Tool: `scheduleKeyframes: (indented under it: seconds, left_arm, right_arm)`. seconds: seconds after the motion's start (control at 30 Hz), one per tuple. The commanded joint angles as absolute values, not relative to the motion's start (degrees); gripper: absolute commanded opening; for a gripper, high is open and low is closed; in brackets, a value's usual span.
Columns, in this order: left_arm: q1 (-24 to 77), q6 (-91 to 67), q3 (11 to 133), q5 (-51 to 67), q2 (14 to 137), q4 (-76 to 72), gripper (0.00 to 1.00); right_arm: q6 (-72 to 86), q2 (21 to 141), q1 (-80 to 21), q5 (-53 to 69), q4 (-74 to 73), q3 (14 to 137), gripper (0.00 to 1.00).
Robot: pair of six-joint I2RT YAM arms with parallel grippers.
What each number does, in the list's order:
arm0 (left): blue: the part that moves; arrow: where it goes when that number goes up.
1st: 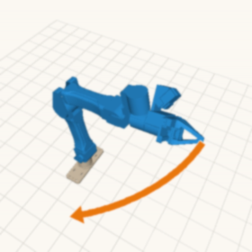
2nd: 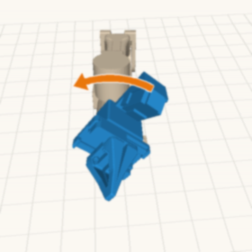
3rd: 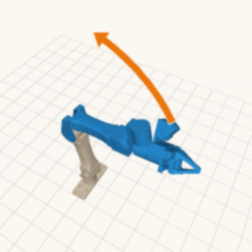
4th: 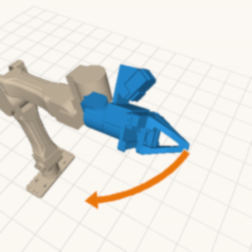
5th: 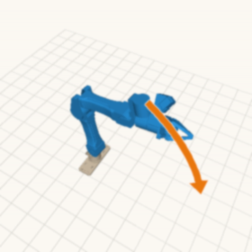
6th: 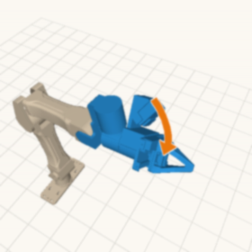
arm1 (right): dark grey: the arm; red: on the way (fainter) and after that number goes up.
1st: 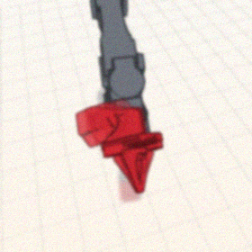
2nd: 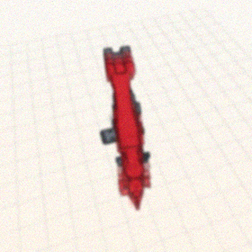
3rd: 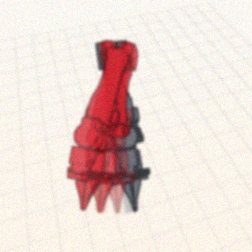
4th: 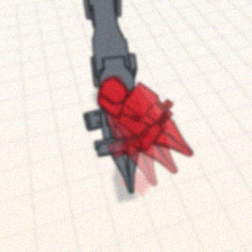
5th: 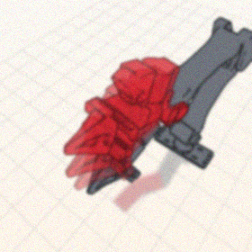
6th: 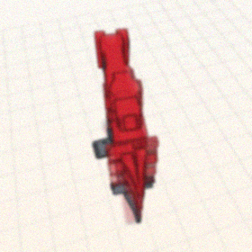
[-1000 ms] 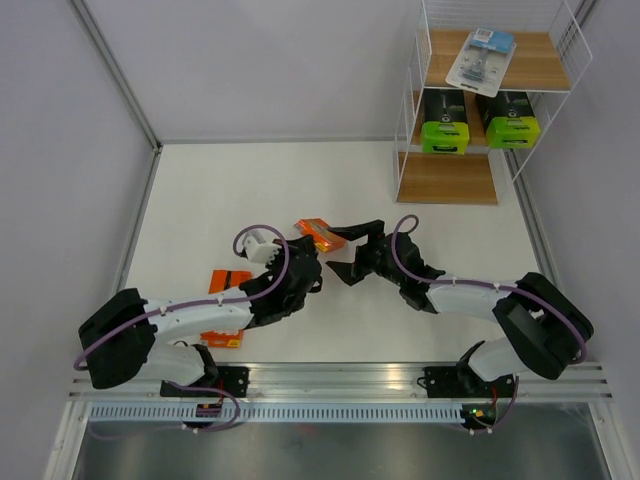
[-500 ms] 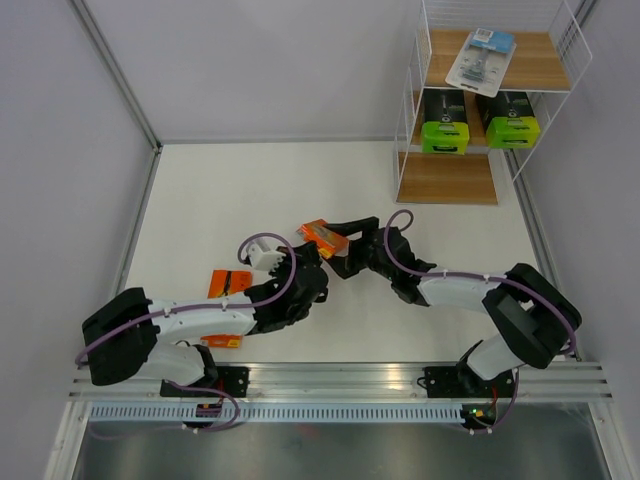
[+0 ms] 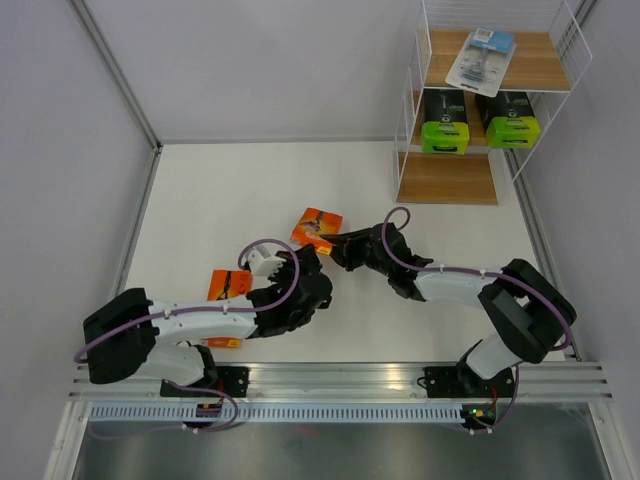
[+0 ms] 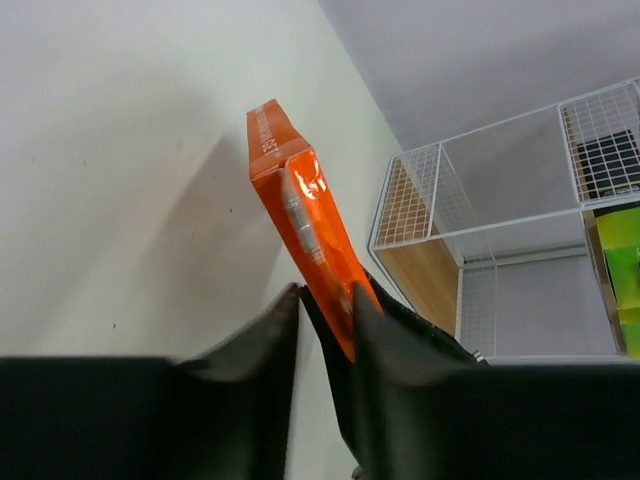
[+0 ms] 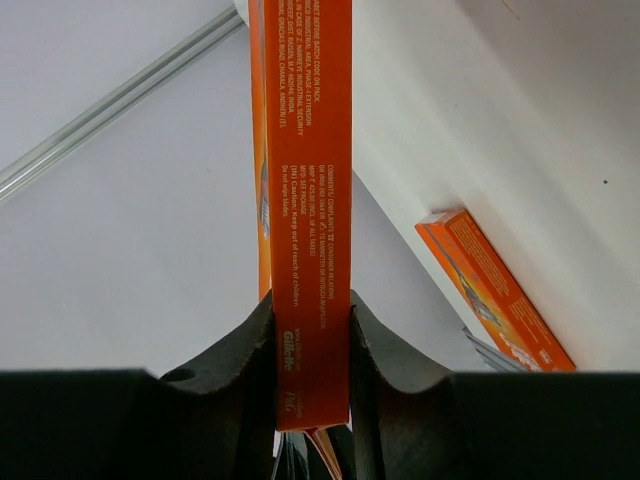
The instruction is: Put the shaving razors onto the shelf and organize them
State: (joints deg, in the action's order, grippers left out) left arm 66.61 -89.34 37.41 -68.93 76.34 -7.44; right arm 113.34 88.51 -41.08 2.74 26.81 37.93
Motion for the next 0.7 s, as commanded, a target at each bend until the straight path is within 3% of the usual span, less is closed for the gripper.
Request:
scheduleKeyframes:
  seconds: [0.0, 0.07, 0.13, 0.33, 0.5, 0.67]
  left_arm:
    - [68.2, -95.86, 39.98, -66.79, 73.67, 8.25, 0.43]
    - [68.2, -100.18, 42.26, -68.54, 72.08, 16.05, 0.83]
    - [67.94, -97.58, 42.89, -71.8, 69.0, 21.87, 0.99]
    - [65.57, -95.99, 40.26, -68.48, 58.04, 29.53, 1.0]
    - [63.28, -95.54, 33.5, -66.71, 48.97, 29.97, 1.0]
    - [63.11, -91.85, 29.36, -66.62, 42.02, 30.15, 1.0]
  right_arm:
    - [119.81, 87.81, -38.94, 8.24, 25.95, 39.73, 0.19]
    - [115.26, 86.58, -36.49, 10.28, 24.26, 37.72, 0.18]
    - [109.73, 83.95, -34.38, 12.3, 20.5, 36.74, 0.19]
    - [95.47, 75.42, -23.83, 18.35, 8.8, 32.17, 0.24]
    - [74.14, 69.89, -17.5, 20.04, -4.71, 31.38, 0.29]
    - [64.27, 65.31, -6.1, 26.53, -6.24, 26.29, 0.29]
